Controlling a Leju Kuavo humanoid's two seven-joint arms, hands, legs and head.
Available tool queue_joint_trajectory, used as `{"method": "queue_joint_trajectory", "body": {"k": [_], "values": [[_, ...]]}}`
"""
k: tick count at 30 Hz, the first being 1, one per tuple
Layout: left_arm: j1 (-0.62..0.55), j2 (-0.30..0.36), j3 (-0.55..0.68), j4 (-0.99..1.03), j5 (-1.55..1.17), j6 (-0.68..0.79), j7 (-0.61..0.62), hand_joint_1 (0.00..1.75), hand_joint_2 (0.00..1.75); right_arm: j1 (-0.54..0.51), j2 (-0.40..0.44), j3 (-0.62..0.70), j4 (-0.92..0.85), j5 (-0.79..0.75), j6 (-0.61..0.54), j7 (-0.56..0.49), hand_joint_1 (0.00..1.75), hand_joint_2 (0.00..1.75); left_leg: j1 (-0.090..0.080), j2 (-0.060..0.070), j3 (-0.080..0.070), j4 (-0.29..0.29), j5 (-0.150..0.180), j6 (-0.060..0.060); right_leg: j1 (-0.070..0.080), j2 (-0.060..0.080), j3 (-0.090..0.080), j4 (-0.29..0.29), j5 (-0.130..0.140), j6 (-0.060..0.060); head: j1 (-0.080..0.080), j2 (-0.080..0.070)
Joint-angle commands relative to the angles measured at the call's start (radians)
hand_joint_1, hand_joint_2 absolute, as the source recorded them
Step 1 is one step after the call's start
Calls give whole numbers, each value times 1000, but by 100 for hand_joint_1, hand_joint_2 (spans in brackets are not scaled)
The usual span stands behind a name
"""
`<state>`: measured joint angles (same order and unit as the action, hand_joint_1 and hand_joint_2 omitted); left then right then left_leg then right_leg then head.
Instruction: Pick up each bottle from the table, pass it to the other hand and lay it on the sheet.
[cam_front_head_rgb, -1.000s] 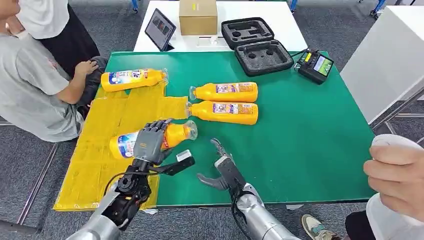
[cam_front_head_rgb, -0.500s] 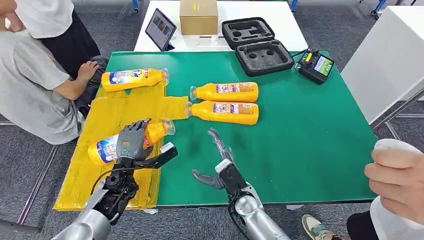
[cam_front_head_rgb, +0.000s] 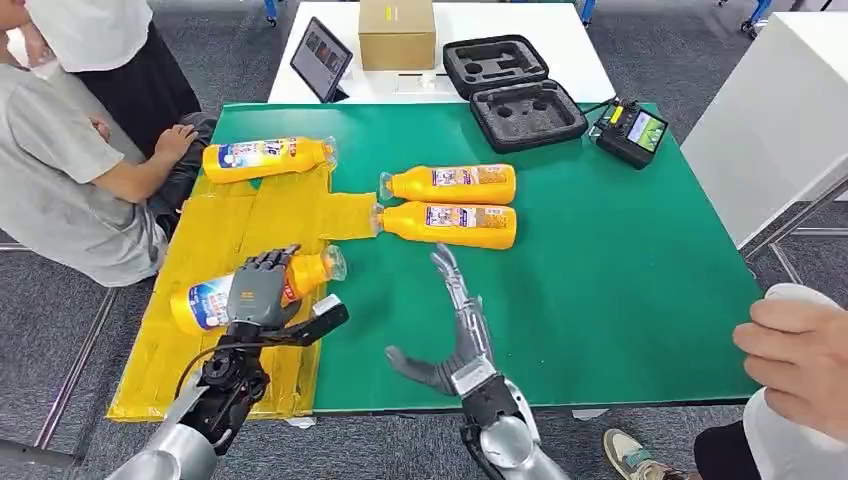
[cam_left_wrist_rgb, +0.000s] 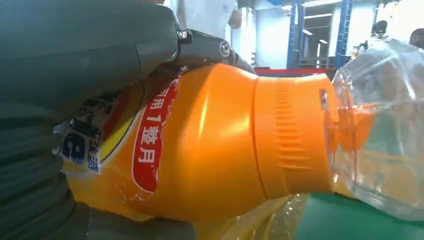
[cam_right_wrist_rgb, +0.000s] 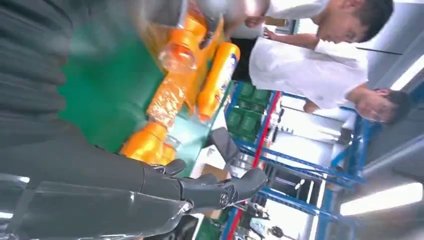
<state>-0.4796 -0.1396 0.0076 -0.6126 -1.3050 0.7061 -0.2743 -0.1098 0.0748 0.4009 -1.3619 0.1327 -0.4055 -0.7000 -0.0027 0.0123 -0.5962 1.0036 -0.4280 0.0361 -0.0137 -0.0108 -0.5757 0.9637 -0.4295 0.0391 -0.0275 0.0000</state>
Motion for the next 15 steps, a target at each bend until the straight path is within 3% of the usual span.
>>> {"method": "queue_joint_trajectory", "body": {"k": [1,10,13,14,15], "values": [[-38,9,-6,172,33,-23,-26,175,175,-22,-32,-5,-5,-37,17,2,0,175,1,0,4,-1,-1,-3,1,2,4,0,-1,-2,0,0],[-34,21,-21,205,30,-21,-4,175,175,-18,-26,-19,-5,-32,15,2,0,175,0,0,4,-1,0,-2,0,2,3,-1,0,-1,0,0],[-32,24,-25,214,29,-19,5,166,175,-18,-24,-27,-3,-32,15,2,0,175,1,1,5,-1,-1,-2,1,3,4,-1,0,-2,0,0],[-33,26,-26,221,32,-15,12,147,175,-23,-20,-38,6,-35,19,2,0,175,1,1,5,-1,-1,-2,1,3,4,-1,0,-1,0,0],[-36,27,-28,224,32,-13,16,68,175,-25,-20,-42,8,-33,19,2,0,175,0,1,4,-1,0,-2,0,3,3,-1,0,-1,0,0]]}}
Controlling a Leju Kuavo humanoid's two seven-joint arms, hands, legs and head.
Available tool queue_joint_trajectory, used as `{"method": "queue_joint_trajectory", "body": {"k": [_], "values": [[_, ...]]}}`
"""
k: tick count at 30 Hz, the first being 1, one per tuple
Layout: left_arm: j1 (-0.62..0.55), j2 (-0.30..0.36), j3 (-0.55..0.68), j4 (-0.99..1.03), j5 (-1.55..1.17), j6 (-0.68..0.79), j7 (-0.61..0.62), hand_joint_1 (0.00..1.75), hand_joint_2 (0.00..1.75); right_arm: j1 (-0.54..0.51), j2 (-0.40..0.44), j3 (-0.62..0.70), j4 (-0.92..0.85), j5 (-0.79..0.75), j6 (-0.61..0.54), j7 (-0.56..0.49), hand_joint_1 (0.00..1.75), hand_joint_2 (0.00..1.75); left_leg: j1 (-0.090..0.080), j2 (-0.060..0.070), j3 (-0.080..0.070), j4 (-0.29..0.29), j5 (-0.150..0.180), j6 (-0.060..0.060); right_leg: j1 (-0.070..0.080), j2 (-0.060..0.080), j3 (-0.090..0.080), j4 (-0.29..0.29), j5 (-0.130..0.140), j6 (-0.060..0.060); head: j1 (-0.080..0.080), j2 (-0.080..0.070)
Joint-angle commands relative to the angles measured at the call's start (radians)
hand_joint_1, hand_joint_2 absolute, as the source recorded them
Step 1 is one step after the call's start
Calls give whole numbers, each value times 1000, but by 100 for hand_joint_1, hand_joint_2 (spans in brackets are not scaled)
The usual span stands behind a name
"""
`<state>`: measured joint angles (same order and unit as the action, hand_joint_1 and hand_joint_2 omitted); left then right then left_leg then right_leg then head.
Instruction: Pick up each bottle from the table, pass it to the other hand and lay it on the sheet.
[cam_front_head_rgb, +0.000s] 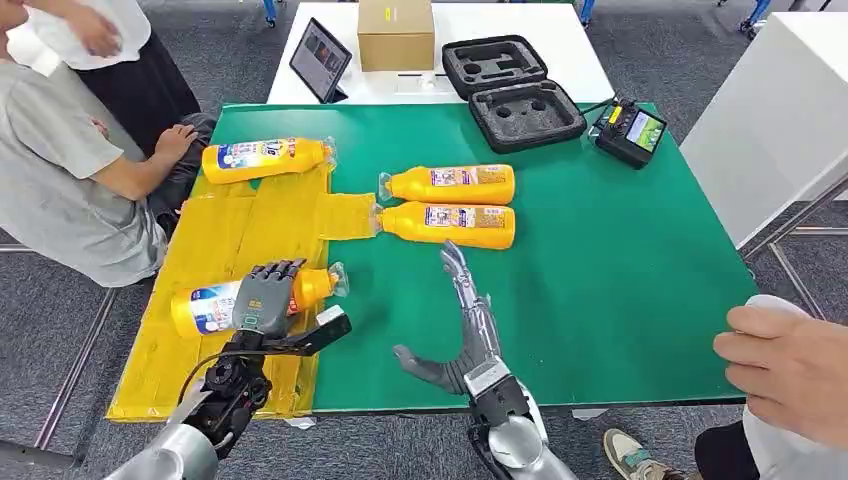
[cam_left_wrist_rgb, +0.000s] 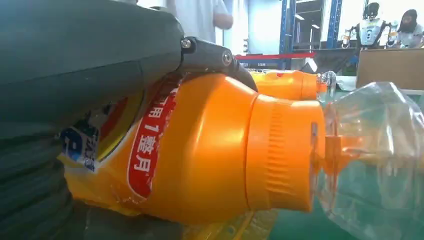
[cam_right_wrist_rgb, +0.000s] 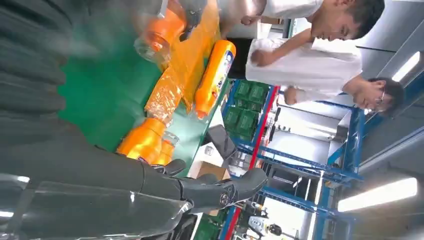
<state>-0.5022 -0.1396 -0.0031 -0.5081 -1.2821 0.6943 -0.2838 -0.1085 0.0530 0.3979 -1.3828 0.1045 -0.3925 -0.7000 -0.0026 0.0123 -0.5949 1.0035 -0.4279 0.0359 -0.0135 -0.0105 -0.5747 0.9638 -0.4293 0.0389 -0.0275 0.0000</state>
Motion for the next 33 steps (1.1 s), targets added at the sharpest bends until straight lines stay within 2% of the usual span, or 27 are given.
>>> {"method": "queue_joint_trajectory", "body": {"k": [1,7,11,13,15,16,17,27,28,30,31,33], "values": [[-13,27,-17,119,9,-1,25,2,175,-26,2,-39,29,-4,6,2,0,175,1,1,4,-1,-1,-2,1,3,3,-1,0,-2,0,0],[-21,26,-22,128,9,-17,25,2,175,-29,2,-50,35,-9,11,2,0,175,1,1,4,-1,-1,-2,1,2,3,-1,0,-1,0,0],[-26,25,-26,135,13,-35,12,14,175,-28,3,-57,38,-17,18,2,0,175,0,1,4,-1,-1,-1,0,2,3,-1,0,-1,0,0],[-27,26,-26,139,16,-43,10,38,175,-29,4,-60,40,-21,23,2,0,175,0,1,3,-1,0,-1,0,2,3,-1,0,-1,0,0],[-24,28,-23,139,23,-43,9,33,175,-27,5,-65,40,-23,29,2,0,175,0,1,4,-1,0,-2,0,2,4,-1,0,-1,0,0],[-23,31,-22,142,24,-45,10,45,175,-27,6,-67,43,-26,35,2,0,175,0,0,3,-1,0,-1,0,1,3,-1,0,-1,0,0],[-23,31,-22,142,24,-45,10,66,175,-27,6,-67,43,-26,35,2,0,175,1,0,4,-1,0,-2,0,2,4,-1,0,-2,0,0],[-24,33,-20,142,28,-48,12,66,175,-29,5,-68,45,-26,37,2,0,175,0,1,4,-1,0,-2,0,2,4,-1,0,-2,0,0],[-24,33,-20,142,28,-48,12,129,175,-29,5,-68,45,-26,37,2,0,175,0,1,4,-1,0,-2,0,2,4,-1,0,-1,0,0],[-25,37,-17,146,32,-57,14,126,175,-37,5,-71,54,-25,41,2,0,175,1,1,7,-2,0,-3,0,3,7,-1,0,-2,0,0],[-22,39,-17,145,34,-55,14,134,175,-41,5,-73,60,-20,45,2,0,175,1,1,7,-1,0,-3,1,3,6,-1,0,-2,0,0],[-12,38,-25,135,31,-23,3,131,175,-39,5,-76,59,-16,48,2,0,175,0,2,6,-1,0,-2,0,2,6,-1,1,-1,0,0]]}}
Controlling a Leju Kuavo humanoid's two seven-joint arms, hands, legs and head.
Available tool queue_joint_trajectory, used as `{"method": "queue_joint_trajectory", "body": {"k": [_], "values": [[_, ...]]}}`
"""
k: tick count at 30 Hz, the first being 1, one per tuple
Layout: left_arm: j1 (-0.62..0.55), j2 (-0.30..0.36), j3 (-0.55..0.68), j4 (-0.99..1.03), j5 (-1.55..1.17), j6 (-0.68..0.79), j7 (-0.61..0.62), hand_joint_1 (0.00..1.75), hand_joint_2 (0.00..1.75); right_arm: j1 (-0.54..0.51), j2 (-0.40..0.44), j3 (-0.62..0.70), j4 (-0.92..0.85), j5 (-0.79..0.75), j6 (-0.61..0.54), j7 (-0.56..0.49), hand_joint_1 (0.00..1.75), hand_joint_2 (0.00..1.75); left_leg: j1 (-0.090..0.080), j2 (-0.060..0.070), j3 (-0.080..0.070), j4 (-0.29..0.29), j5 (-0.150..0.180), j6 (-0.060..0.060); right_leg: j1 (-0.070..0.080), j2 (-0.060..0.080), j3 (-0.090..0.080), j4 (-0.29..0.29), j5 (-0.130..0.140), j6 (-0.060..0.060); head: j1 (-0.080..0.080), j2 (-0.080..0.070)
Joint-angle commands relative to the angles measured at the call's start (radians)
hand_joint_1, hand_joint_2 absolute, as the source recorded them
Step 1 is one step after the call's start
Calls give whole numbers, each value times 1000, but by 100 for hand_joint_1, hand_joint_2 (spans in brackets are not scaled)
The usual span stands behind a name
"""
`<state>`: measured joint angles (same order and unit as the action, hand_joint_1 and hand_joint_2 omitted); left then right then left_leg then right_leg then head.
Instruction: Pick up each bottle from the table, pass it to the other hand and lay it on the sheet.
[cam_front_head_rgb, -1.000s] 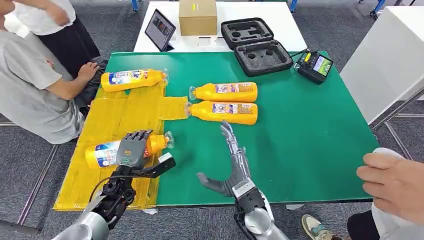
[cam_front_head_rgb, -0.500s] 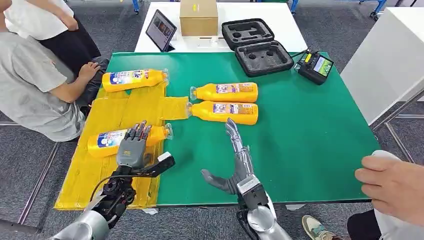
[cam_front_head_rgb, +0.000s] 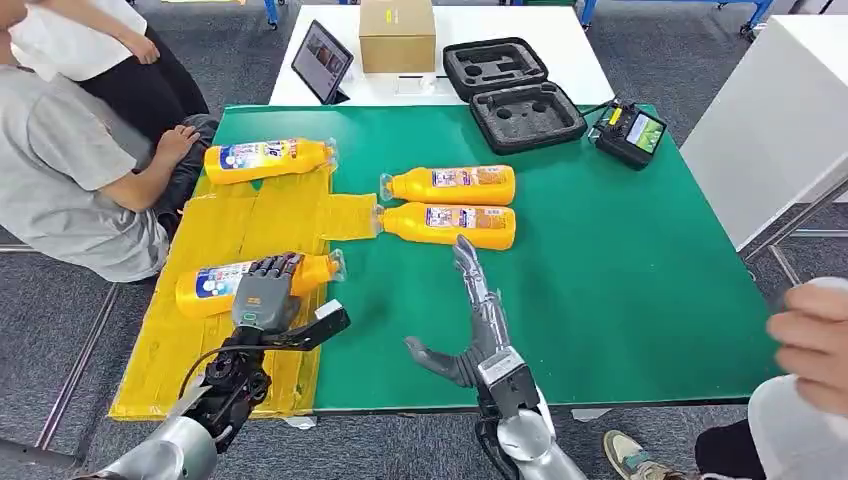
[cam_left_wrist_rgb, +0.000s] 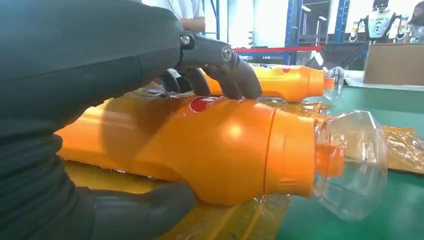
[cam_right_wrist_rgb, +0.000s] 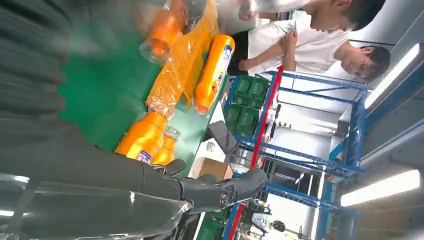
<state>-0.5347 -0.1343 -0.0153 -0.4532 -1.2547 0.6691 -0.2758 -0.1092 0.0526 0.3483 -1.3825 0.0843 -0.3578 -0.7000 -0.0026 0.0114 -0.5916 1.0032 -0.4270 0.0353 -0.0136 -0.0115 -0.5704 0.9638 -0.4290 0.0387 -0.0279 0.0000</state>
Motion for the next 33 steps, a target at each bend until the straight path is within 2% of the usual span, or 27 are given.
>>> {"method": "queue_joint_trajectory", "body": {"k": [1,2,4,7,16,27,33], "values": [[23,30,-15,76,5,12,-13,77,175,-37,5,-27,58,6,13,2,0,175,1,3,3,-2,-1,-2,0,5,2,-1,1,-2,0,0],[31,22,-16,56,13,29,-35,35,175,-36,4,-27,58,8,14,2,0,175,0,3,3,-2,-1,-2,0,4,2,-1,0,-1,0,0],[72,11,-29,-55,-13,29,-46,0,175,-33,4,-30,61,9,16,2,0,175,1,3,3,-2,-1,-2,0,4,2,-1,0,-1,0,0],[141,-26,-43,-227,-34,29,-82,0,175,-24,7,-35,62,17,8,2,0,175,1,1,2,-1,-1,-2,0,2,2,-1,0,-1,0,0],[150,-29,-44,-250,-28,29,-93,0,175,-22,9,-36,62,16,8,2,0,175,1,0,-1,0,-1,-2,1,1,-1,-1,-1,-2,0,0],[316,-55,-158,-690,1,29,-163,0,175,-4,9,-17,48,34,-18,2,0,175,1,1,-4,1,-1,-1,0,1,-5,0,0,-1,0,0],[333,-66,-179,-723,68,29,-193,0,175,1,7,-21,32,28,-35,2,0,175,1,0,-4,1,-1,-2,1,1,-4,0,-1,-1,0,0]]}}
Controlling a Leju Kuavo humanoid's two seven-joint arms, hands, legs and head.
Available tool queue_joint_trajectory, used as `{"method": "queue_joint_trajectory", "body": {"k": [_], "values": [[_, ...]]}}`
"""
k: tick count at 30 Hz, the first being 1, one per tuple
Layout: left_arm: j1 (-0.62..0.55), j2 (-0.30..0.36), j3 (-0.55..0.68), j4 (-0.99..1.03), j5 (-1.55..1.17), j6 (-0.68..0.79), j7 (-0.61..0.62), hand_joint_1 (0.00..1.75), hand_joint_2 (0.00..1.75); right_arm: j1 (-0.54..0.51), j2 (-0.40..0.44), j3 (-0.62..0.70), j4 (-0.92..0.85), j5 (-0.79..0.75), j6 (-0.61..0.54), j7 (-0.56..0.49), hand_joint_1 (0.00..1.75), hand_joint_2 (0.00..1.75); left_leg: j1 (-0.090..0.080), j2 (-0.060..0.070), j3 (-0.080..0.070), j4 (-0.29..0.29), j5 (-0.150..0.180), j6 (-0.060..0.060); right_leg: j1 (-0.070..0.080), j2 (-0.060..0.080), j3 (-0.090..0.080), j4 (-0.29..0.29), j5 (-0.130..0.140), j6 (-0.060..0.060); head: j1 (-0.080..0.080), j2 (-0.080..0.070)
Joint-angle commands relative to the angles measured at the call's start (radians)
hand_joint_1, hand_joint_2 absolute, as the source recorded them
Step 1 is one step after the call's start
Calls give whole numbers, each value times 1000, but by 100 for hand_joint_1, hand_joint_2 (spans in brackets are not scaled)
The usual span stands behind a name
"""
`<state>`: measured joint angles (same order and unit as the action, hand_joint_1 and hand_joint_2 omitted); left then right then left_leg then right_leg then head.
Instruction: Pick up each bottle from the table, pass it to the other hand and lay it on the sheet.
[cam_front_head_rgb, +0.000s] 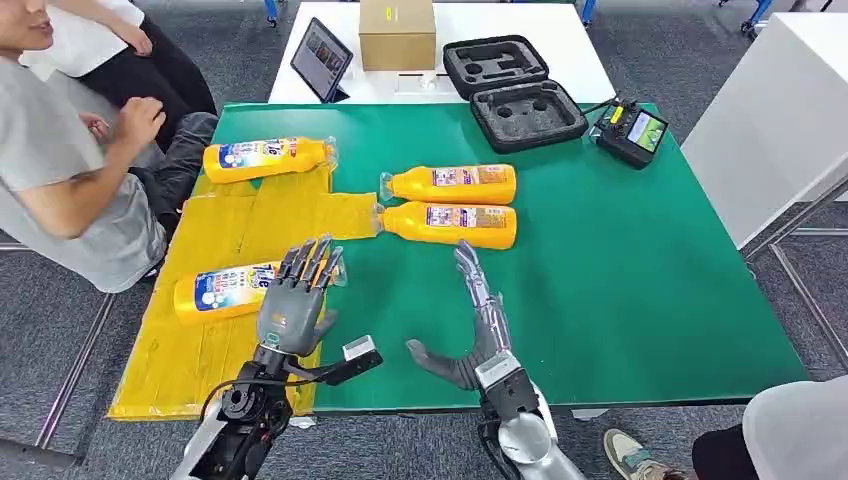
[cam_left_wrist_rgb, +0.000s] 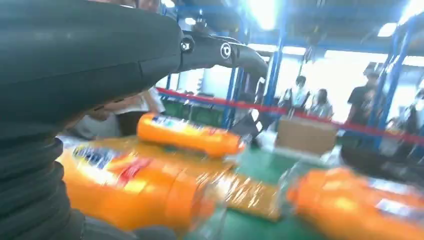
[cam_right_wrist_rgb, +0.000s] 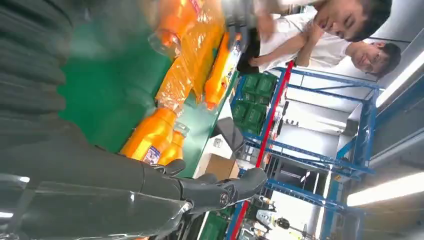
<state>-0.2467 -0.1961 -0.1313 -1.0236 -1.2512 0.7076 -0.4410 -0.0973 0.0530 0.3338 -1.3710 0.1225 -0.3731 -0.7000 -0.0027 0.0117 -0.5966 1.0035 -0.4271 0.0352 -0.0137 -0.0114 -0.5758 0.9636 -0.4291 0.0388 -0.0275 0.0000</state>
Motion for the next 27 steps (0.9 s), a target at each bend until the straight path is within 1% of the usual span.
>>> {"method": "queue_joint_trajectory", "body": {"k": [1,4,6,8,10,13,14,15,16,17,18,19,24,25,26,27], "values": [[45,-4,-63,-153,65,-10,-28,0,175,-11,7,-6,21,-10,-19,2,0,175,1,0,0,0,0,-1,1,1,0,0,0,-1,0,0],[44,-4,-67,-152,94,-10,-40,0,175,-8,6,-9,15,-14,-21,2,0,175,0,0,1,0,0,-1,0,1,1,0,0,-1,0,0],[34,1,-112,-127,317,-10,-96,0,175,3,13,-26,-24,-49,6,2,0,175,1,-1,1,0,-1,-2,1,1,1,0,-1,-1,0,0],[38,9,-148,-141,425,-17,-115,0,175,13,24,-29,-86,-49,-30,2,0,175,1,-2,2,0,-1,-2,1,-1,2,0,-1,-2,0,0],[46,13,-172,-150,482,-17,-123,0,175,10,28,-11,-91,-30,-77,2,0,175,0,-1,0,0,0,-1,0,0,0,1,-1,-1,0,0],[56,19,-199,-147,571,-34,-144,0,175,17,26,13,-92,-41,-84,2,0,175,0,0,1,0,-1,-1,0,1,1,0,-1,-1,0,0],[63,25,-209,-145,618,-41,-155,0,175,26,24,20,-81,-68,-78,2,0,175,1,-1,3,-1,-1,-2,0,1,2,0,-1,-1,0,0],[74,27,-214,-156,667,-60,-162,0,175,36,31,10,-76,-79,-58,2,0,0,1,-1,2,0,-1,-1,1,0,2,-1,-1,-1,0,0],[84,30,-219,-165,695,-72,-166,0,175,47,35,4,-83,-67,-69,2,0,0,1,-1,4,-1,-1,-2,1,1,4,-1,-1,-2,0,0],[103,24,-224,-180,735,-86,-170,0,175,62,33,0,-78,-63,-75,2,0,0,1,0,4,-1,-1,-2,1,1,3,-1,-1,-2,0,0],[115,32,-229,-195,774,-106,-172,0,175,74,44,-12,-79,-63,-90,2,0,0,1,0,2,-1,0,-1,0,0,2,-1,0,-1,0,0],[120,33,-233,-200,783,-110,-173,0,175,78,45,-14,-74,-54,-105,2,0,0,1,-1,4,-1,-2,-2,1,1,4,-1,-1,-2,0,0],[126,20,-255,-210,879,-126,-162,0,175,99,63,-10,8,-12,-229,2,0,0,1,-1,3,-1,-2,-2,1,0,3,-1,-1,-2,0,0],[126,19,-256,-209,890,-128,-164,0,175,101,64,-6,9,-4,-247,2,0,175,2,-1,3,-1,-1,-2,1,0,3,-1,-1,-2,0,0],[125,20,-265,-204,913,-137,-169,0,175,105,66,2,1,9,-314,2,0,175,1,-1,2,-1,-1,-1,1,1,2,-1,-1,-1,0,0],[124,20,-273,-201,940,-150,-178,0,175,114,89,-31,-9,25,-325,2,0,175,1,-1,3,-1,-1,-2,1,1,3,-1,-1,-2,0,0]]}}
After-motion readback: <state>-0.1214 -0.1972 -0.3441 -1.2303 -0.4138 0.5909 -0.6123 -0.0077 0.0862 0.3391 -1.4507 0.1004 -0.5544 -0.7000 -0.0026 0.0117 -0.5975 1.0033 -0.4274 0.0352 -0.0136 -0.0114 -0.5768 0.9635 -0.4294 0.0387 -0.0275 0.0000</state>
